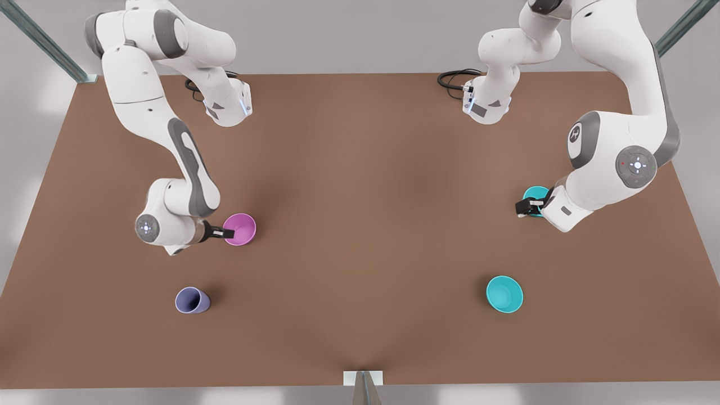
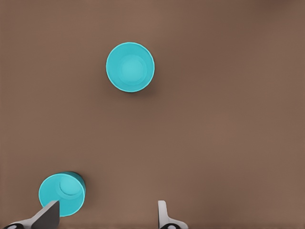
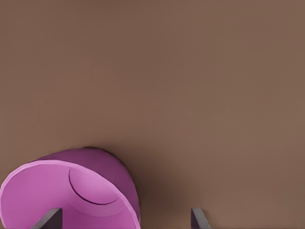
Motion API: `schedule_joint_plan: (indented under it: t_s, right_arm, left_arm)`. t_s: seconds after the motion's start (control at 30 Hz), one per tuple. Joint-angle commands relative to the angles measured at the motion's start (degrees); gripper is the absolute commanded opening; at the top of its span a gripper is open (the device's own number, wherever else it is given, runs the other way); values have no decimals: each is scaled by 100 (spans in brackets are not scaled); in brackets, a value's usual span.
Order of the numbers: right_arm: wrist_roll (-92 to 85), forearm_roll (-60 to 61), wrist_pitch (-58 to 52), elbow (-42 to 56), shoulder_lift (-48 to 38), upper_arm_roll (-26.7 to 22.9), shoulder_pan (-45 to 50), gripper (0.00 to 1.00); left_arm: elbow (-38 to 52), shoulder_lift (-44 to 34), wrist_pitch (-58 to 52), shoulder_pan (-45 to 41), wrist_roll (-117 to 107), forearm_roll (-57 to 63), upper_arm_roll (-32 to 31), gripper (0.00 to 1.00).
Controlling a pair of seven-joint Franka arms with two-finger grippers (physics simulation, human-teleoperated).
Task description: Stack the blue bowl on the pink bowl
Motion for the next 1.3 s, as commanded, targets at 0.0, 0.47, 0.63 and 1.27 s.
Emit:
schedule_joint_plan:
  t_s: [0.0,0.47,0.63,1.27]
  right_arm:
    - [149,131,105,-1,85,9,1,100]
    - [122,175,237,52,225,53,1,21]
    - [43,1281,-1010,1202,217,272,18,21]
    - [2697,2012,1503,4719,3073,413,2506,100]
  left_arm:
    - [6,-8,-26,22,-28,28,3,100]
    - [6,18,-26,119,-28,2,-6,100]
    - [-3,53,-26,110,-28,1,-6,100]
    - [15,343,211,40,-63,-148,-182,100]
